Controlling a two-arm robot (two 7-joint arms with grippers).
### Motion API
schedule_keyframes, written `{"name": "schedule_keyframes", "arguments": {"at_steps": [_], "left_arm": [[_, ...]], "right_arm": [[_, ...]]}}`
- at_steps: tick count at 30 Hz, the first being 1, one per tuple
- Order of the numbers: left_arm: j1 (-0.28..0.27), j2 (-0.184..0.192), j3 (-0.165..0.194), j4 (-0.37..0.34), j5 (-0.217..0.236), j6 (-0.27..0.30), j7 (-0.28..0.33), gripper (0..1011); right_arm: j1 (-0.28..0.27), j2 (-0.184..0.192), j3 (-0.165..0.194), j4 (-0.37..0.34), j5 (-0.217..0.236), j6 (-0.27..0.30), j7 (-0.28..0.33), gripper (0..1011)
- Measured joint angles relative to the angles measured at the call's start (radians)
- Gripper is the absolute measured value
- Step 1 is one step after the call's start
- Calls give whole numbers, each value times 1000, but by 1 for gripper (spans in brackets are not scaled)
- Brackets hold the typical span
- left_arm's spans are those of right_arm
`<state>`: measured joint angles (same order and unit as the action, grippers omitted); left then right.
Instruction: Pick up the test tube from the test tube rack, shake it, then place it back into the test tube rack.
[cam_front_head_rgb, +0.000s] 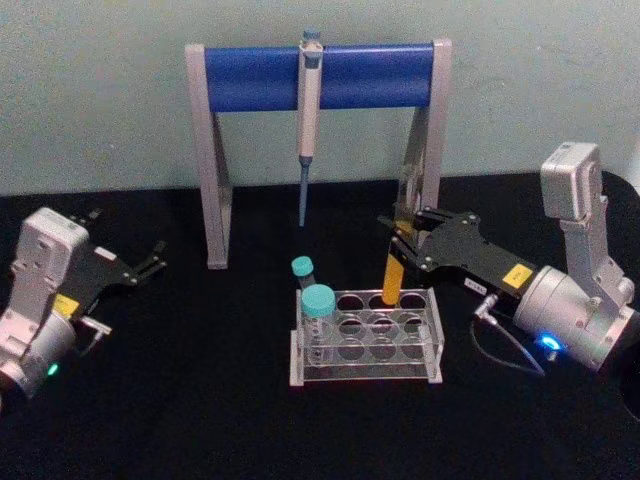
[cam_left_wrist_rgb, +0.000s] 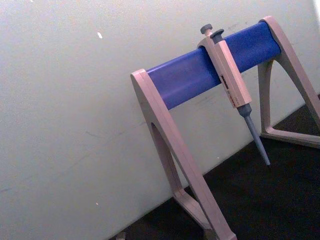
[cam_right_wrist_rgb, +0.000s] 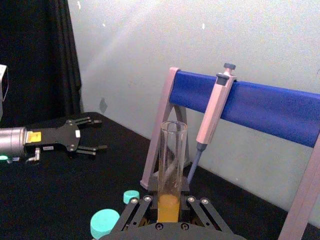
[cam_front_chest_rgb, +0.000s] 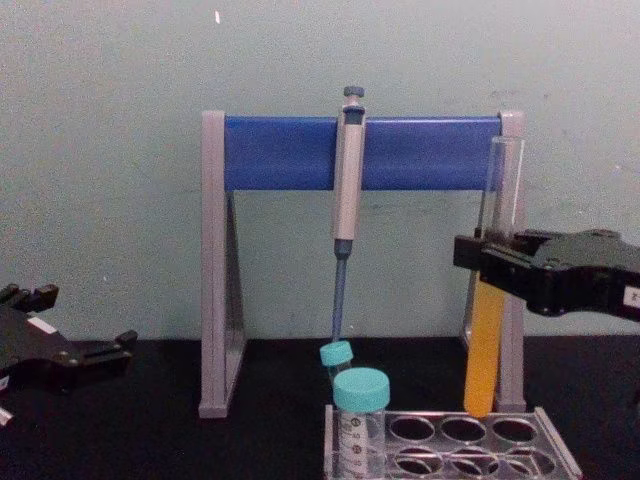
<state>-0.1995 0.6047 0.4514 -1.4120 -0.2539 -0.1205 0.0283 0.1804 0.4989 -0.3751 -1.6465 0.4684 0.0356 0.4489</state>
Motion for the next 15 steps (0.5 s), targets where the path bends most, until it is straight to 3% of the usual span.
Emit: {"name": "schedule_keyframes", "arguments": {"at_steps": [15], "left_arm": [[0, 0, 0, 0, 0, 0, 0, 1001]], "right_arm": [[0, -18, -8, 32, -18, -11, 1, 232]]}}
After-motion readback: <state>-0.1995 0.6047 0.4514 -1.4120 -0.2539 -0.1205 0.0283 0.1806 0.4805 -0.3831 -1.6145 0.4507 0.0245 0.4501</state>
